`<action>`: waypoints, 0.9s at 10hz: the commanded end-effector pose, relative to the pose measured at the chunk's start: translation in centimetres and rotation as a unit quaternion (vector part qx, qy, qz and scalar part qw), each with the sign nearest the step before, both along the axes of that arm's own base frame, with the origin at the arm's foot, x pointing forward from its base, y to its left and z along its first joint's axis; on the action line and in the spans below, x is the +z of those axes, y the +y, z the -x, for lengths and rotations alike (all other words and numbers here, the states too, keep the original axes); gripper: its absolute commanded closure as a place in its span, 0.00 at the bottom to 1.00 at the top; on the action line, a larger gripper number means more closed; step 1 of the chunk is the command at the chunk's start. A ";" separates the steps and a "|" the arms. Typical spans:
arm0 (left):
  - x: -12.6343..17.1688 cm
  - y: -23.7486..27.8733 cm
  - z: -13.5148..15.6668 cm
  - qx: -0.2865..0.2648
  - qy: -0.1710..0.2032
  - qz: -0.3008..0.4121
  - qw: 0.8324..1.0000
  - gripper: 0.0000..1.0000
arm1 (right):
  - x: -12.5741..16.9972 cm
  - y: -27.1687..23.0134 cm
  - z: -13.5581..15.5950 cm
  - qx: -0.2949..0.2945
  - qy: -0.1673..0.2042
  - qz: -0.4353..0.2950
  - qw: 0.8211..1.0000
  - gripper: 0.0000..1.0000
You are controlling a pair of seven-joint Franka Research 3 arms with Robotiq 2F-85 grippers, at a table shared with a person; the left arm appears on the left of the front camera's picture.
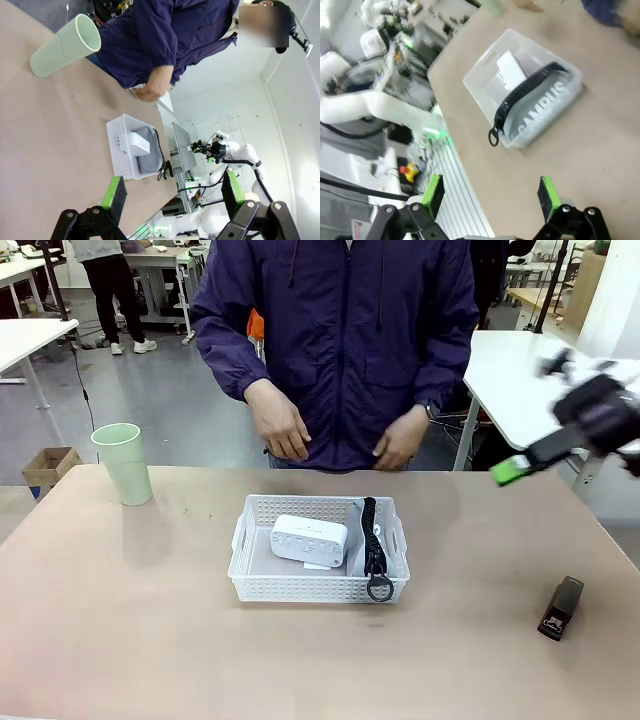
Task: Efficiently arrange items inside the basket to fit them all.
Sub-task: Pick up the Digital clock and place it inside the Organizing basket.
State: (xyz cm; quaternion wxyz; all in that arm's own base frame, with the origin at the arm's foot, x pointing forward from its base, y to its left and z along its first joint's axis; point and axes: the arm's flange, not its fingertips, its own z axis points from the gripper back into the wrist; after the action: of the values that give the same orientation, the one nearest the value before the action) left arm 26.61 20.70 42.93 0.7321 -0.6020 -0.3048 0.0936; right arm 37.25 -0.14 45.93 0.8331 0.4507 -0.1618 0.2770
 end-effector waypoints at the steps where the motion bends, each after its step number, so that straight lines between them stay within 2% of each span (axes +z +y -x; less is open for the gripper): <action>1: 0.0 -0.2 0.0 0.000 -0.014 0.004 1.000 0.00 | -0.8 -6.7 1.3 -0.100 0.046 -0.105 0.988 0.00; 2: 0.0 -0.2 0.0 0.000 -0.014 0.004 1.000 0.00 | -1.3 -9.7 2.6 -0.120 0.062 -0.148 0.980 0.00; 4: 0.0 -0.2 0.0 0.000 -0.014 0.004 1.000 0.00 | -3.1 -13.4 4.0 -0.145 0.107 -0.185 0.966 0.00; 5: 0.0 -0.2 0.0 0.000 -0.014 0.004 1.000 0.00 | -4.7 -14.7 4.0 -0.122 0.126 -0.210 0.962 0.00; 6: 0.0 -0.2 0.0 0.000 -0.014 0.004 1.000 0.00 | -5.7 -14.5 3.6 -0.114 0.143 -0.199 0.963 0.00; 7: 0.0 -0.2 0.0 0.000 -0.014 0.004 1.000 0.00 | -4.2 -14.7 5.4 -0.134 0.110 -0.177 0.969 0.00; 9: 0.0 -0.2 0.0 0.000 -0.014 0.004 1.000 0.00 | -4.2 -14.7 5.4 -0.134 0.110 -0.177 0.969 0.00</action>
State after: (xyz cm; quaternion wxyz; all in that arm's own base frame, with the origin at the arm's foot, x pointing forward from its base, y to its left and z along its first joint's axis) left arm 26.64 20.69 42.88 0.7322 -0.6021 -0.3041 0.0939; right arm 32.11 -14.95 40.96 0.7800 0.6005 -0.1595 0.0749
